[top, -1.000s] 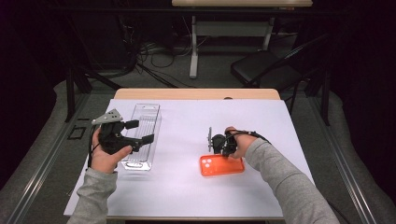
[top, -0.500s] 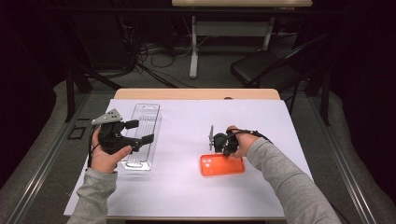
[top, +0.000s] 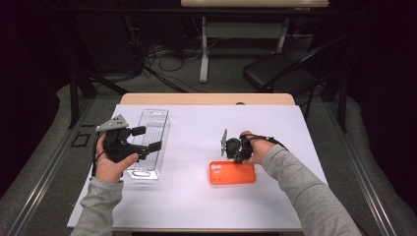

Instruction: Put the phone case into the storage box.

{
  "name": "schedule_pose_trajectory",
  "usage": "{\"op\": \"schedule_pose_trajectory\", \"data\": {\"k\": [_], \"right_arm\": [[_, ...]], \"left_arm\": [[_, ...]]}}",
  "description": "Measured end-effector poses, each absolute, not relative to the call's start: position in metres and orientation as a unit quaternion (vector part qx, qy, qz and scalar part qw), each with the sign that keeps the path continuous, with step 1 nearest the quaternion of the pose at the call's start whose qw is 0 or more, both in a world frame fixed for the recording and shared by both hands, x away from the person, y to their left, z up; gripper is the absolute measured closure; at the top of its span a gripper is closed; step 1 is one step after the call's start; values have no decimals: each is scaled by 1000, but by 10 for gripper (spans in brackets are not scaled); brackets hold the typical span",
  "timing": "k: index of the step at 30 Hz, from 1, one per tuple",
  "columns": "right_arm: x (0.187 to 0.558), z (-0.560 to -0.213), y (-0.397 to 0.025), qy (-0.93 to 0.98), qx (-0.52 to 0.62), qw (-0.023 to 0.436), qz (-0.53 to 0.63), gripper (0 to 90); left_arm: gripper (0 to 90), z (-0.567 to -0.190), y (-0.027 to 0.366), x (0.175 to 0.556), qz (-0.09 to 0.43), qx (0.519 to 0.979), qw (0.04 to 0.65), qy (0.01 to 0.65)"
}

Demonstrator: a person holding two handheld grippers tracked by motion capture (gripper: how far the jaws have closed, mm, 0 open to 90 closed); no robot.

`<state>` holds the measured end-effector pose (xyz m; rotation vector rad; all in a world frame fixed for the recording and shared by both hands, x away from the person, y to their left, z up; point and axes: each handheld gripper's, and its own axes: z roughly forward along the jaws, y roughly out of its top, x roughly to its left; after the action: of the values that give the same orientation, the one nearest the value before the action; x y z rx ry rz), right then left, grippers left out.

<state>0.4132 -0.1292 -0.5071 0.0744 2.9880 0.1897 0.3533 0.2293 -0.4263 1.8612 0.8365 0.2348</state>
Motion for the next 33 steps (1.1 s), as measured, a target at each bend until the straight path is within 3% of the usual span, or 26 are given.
{"op": "schedule_pose_trajectory", "data": {"k": [33], "right_arm": [[395, -482, -148, 977, 90, 93, 168, 900]], "left_arm": [[68, -428, 228, 354, 98, 775, 518, 349]]}}
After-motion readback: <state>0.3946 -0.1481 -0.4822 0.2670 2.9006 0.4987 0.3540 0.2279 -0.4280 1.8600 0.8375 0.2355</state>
